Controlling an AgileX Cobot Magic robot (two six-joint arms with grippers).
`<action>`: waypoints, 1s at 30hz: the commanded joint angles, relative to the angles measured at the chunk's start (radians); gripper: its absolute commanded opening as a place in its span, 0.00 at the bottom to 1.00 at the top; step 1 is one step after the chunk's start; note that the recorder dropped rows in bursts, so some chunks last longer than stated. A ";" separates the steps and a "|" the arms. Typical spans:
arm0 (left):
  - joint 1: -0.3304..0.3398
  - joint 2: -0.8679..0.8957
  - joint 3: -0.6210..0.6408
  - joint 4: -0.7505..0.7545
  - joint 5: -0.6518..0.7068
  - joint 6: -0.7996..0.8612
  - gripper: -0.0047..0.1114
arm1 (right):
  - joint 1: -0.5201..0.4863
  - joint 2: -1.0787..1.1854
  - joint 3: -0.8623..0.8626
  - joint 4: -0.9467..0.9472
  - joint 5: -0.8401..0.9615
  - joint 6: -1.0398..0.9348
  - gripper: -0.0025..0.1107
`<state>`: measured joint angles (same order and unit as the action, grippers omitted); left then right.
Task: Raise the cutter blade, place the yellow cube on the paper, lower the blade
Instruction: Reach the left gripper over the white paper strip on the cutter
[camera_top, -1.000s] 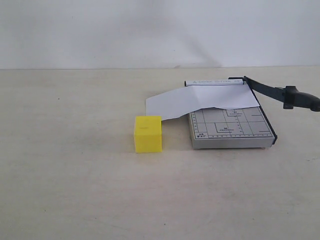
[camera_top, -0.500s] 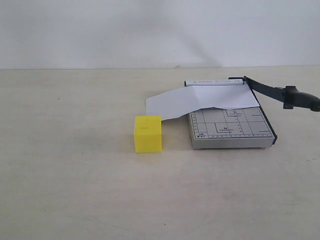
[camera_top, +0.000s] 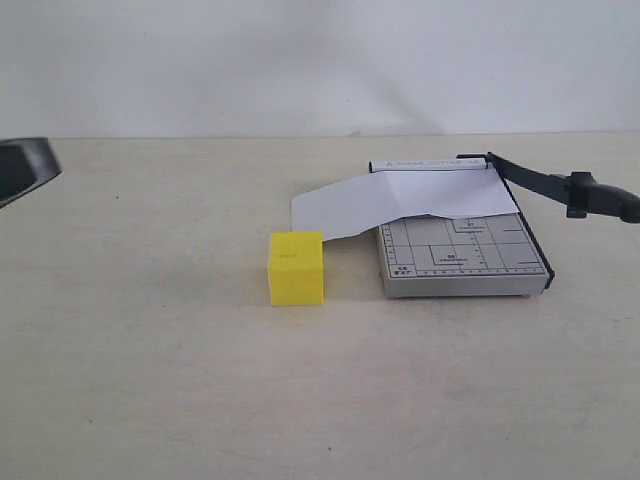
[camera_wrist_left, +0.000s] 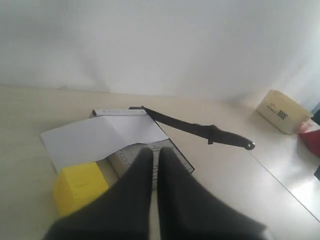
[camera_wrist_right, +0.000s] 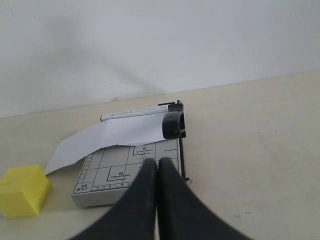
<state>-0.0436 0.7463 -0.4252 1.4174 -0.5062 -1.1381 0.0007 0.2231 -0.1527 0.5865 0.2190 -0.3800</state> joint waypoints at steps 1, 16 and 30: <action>-0.039 0.311 -0.181 0.010 -0.025 0.102 0.08 | -0.001 -0.004 0.003 0.003 -0.008 0.000 0.02; -0.446 1.069 -0.640 -0.681 0.245 1.002 0.08 | -0.001 -0.004 0.003 0.003 -0.010 0.000 0.02; -0.632 1.251 -0.900 -0.669 0.257 1.163 0.08 | -0.001 -0.004 0.003 0.003 -0.010 0.000 0.02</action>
<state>-0.6310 1.9652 -1.2777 0.7478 -0.2630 -0.0142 0.0007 0.2231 -0.1527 0.5865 0.2173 -0.3800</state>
